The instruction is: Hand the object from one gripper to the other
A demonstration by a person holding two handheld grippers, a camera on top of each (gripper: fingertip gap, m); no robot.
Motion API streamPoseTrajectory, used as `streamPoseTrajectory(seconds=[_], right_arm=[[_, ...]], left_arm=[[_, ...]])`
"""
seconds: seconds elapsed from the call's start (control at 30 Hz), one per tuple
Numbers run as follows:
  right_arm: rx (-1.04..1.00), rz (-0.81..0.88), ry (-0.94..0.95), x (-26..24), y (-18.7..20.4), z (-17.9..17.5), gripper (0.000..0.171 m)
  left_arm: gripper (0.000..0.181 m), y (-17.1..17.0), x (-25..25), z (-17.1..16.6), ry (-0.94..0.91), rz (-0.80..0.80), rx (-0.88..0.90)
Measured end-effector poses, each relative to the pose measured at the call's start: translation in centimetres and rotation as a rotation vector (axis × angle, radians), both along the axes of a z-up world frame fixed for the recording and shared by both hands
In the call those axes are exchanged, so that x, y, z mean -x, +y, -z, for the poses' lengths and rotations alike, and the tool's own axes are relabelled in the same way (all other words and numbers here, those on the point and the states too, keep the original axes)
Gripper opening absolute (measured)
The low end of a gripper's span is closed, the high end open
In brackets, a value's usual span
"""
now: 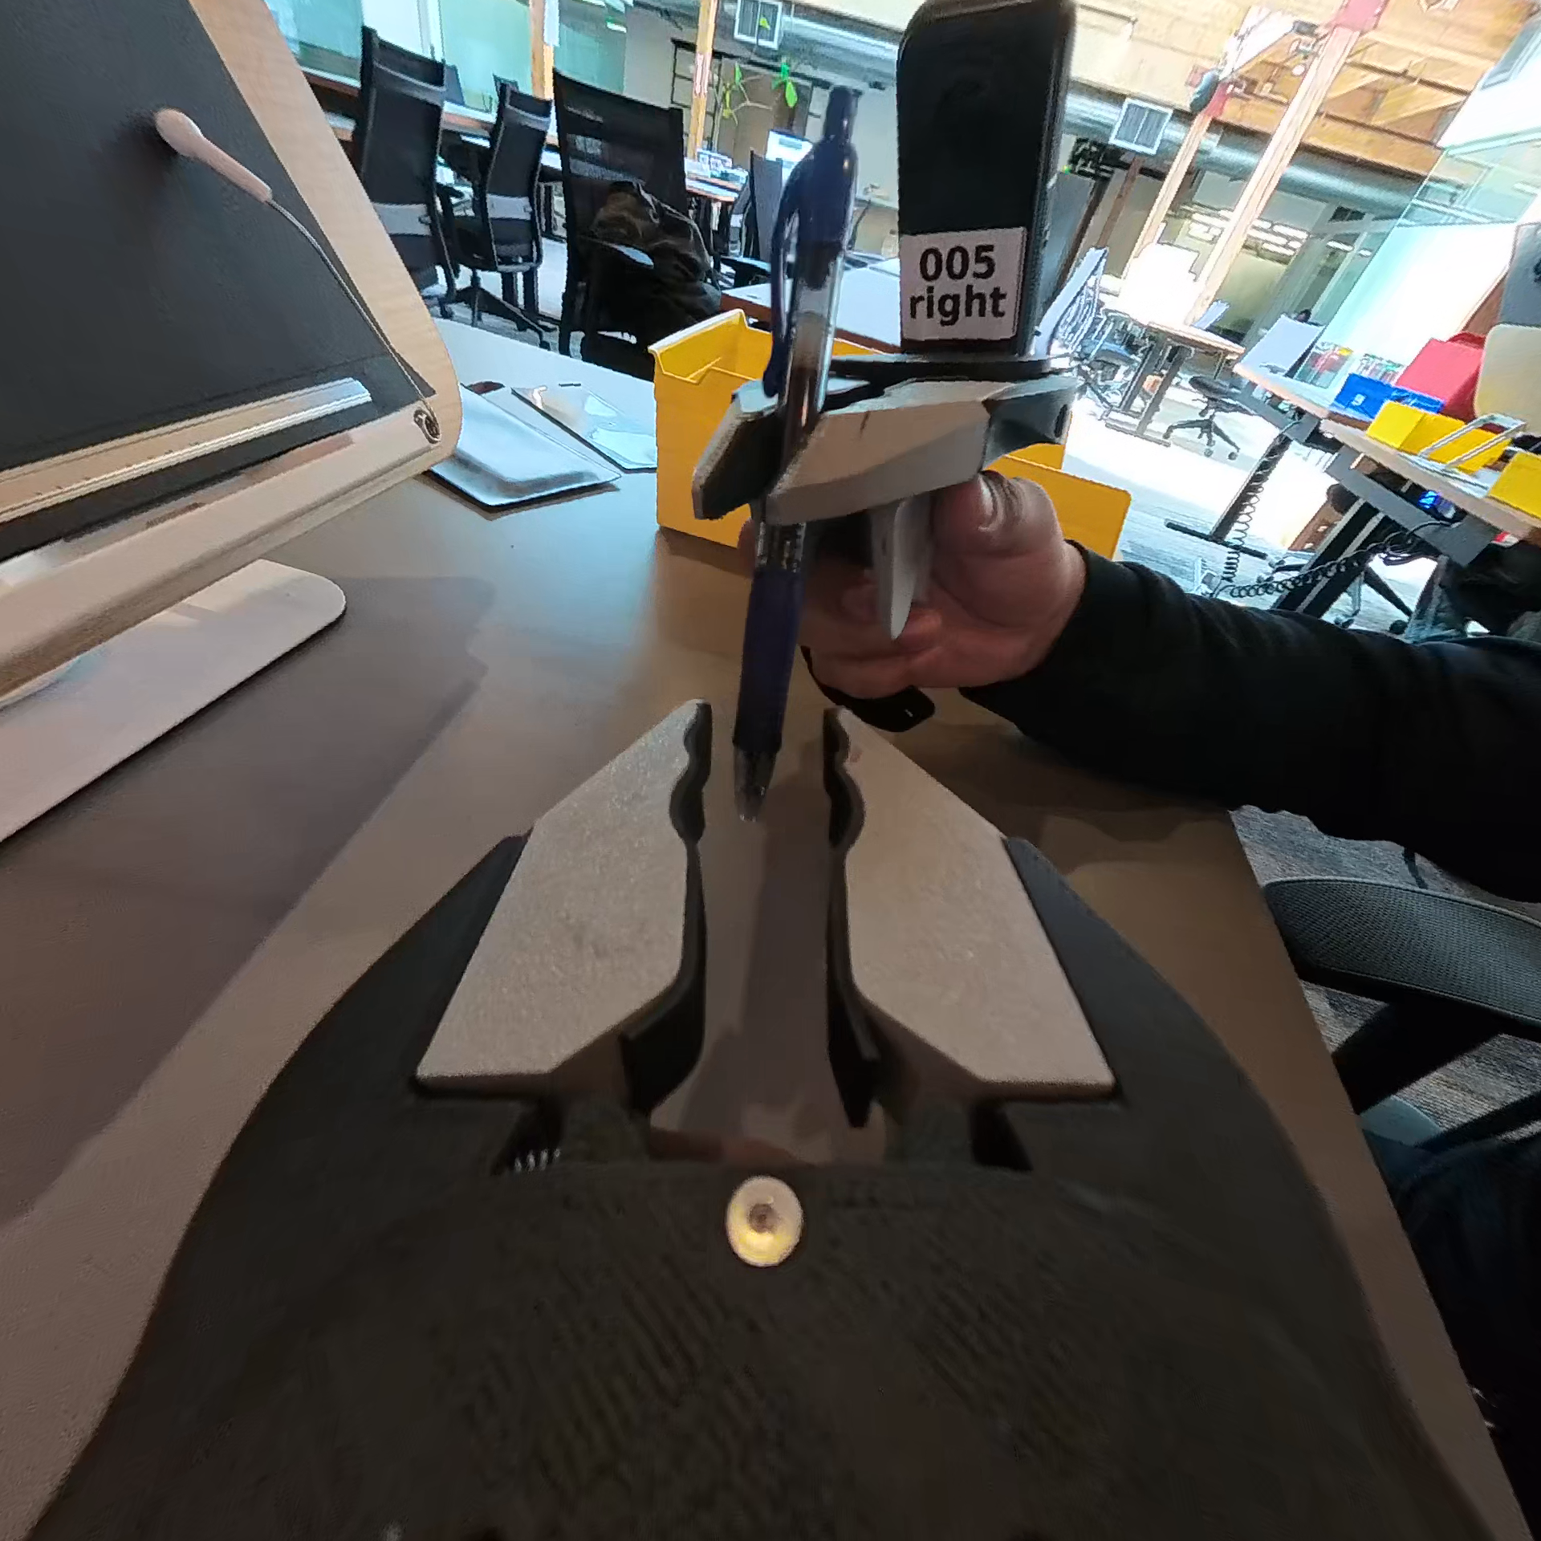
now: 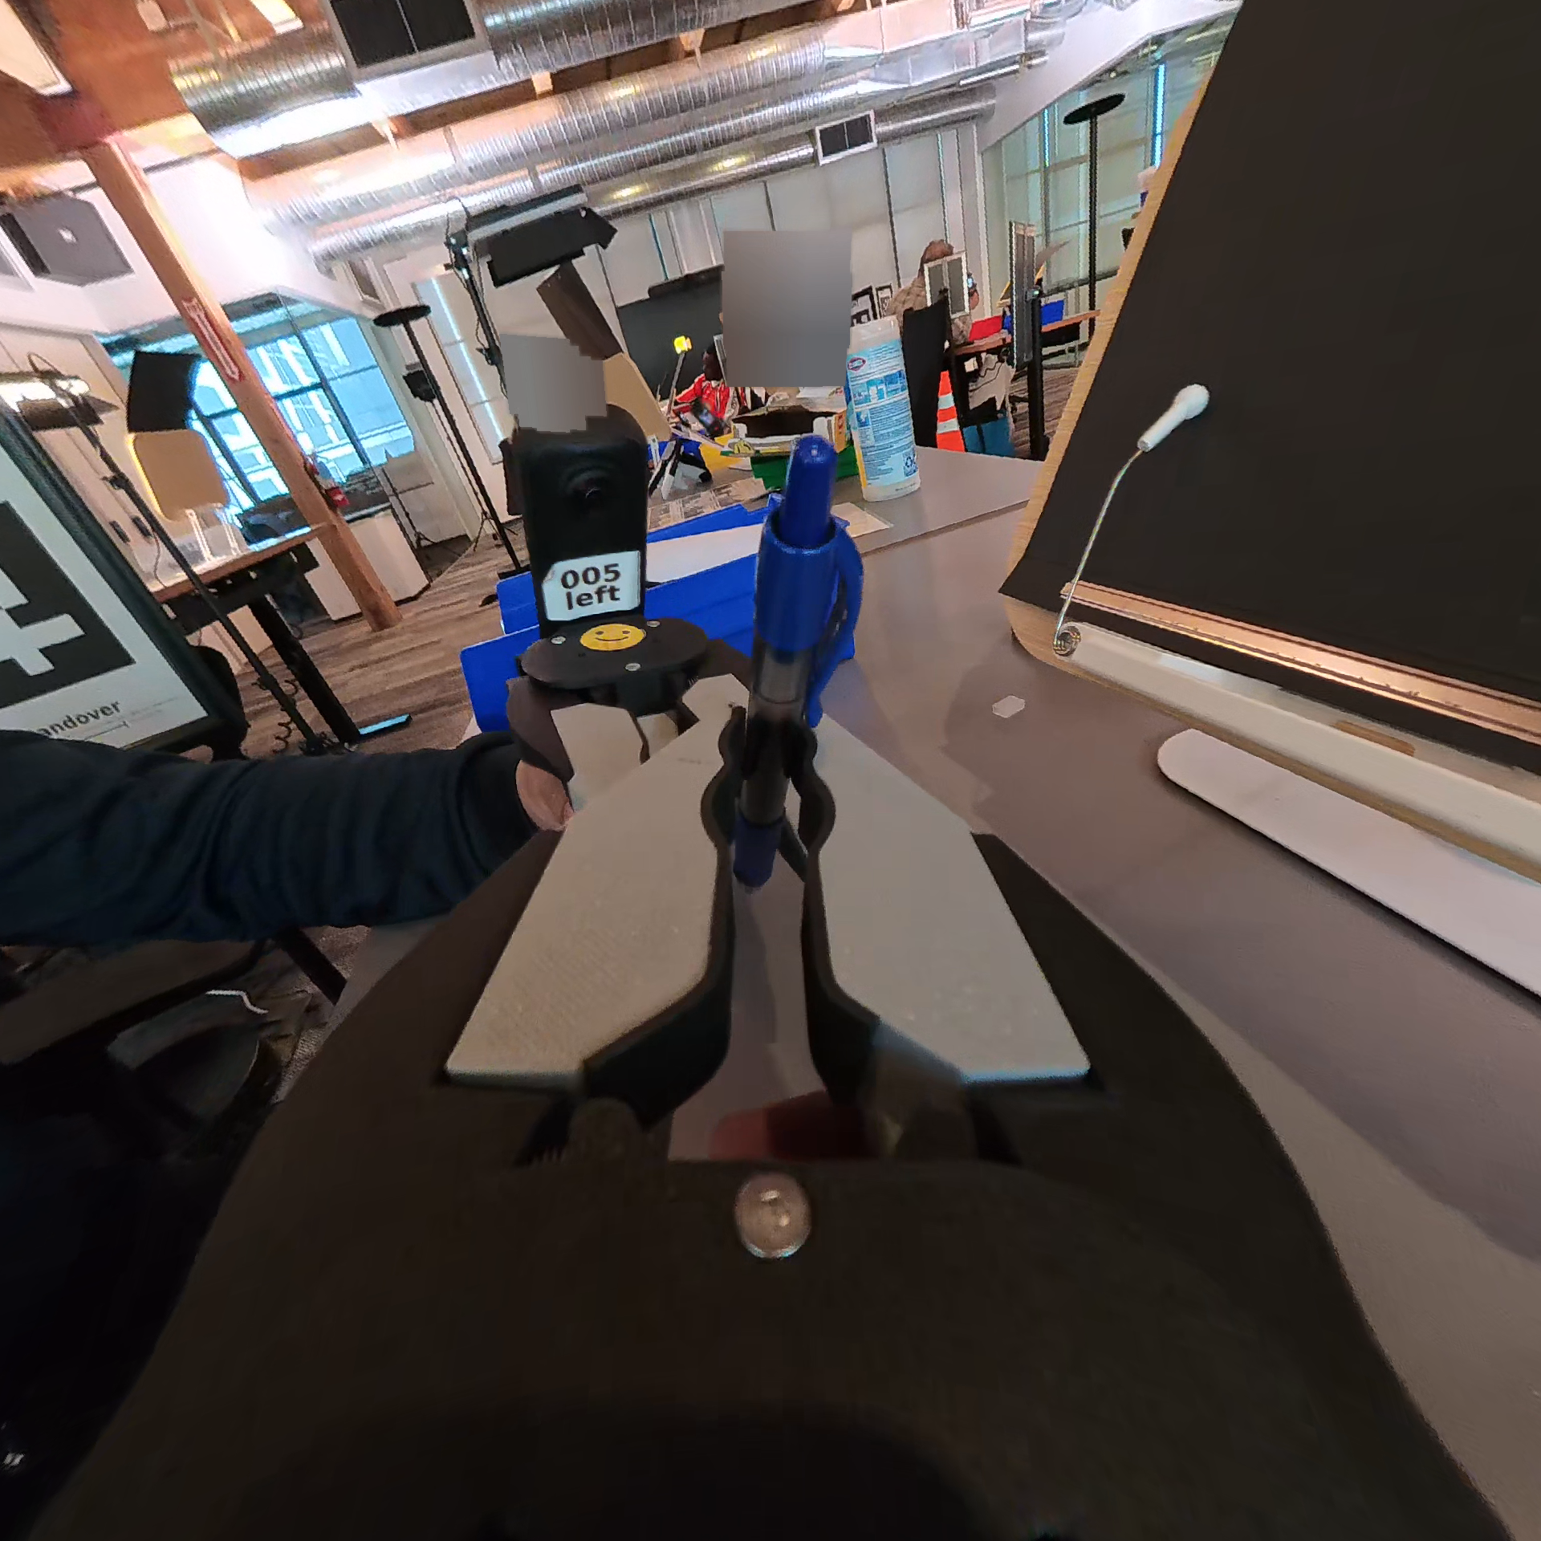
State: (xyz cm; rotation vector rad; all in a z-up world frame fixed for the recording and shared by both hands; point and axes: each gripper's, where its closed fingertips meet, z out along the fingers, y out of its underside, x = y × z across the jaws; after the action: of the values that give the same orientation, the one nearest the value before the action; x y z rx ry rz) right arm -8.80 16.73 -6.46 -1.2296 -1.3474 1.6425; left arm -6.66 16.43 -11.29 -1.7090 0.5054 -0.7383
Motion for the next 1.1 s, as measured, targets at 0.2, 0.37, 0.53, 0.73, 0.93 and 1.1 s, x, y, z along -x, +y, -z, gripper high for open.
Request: streamPoseTrajectory(seconds=[0.2,0.37,0.53,0.73,0.93,1.1], right_arm=[[-0.248,0.174,-0.030,0.0,1.9,0.3,0.007],[-1.011,0.508,-0.002,-0.9,4.6,-0.2,0.007],[-1.764,0.631,0.088,-0.4,3.8,1.1,0.007],[-1.918,0.594,0.030,0.6,3.6,2.6,0.006],[-2.005,0.508,0.025,1.8,1.9,4.3,0.007],[-1.893,0.480,-0.041,1.7,2.6,5.5,0.022]], left_arm=[[0.038,0.4,0.3,1.3,0.051,-0.026,0.058],[0.041,0.4,1.0,-0.1,-0.066,-0.021,0.062],[0.043,-0.5,1.5,-2.1,-0.333,0.078,0.139],[0.052,-1.1,0.6,-1.8,-0.436,0.185,0.256],[0.040,-2.1,-1.9,-0.7,-0.391,0.275,0.322],[0.014,-0.7,-0.7,3.0,-0.084,0.114,0.304]])
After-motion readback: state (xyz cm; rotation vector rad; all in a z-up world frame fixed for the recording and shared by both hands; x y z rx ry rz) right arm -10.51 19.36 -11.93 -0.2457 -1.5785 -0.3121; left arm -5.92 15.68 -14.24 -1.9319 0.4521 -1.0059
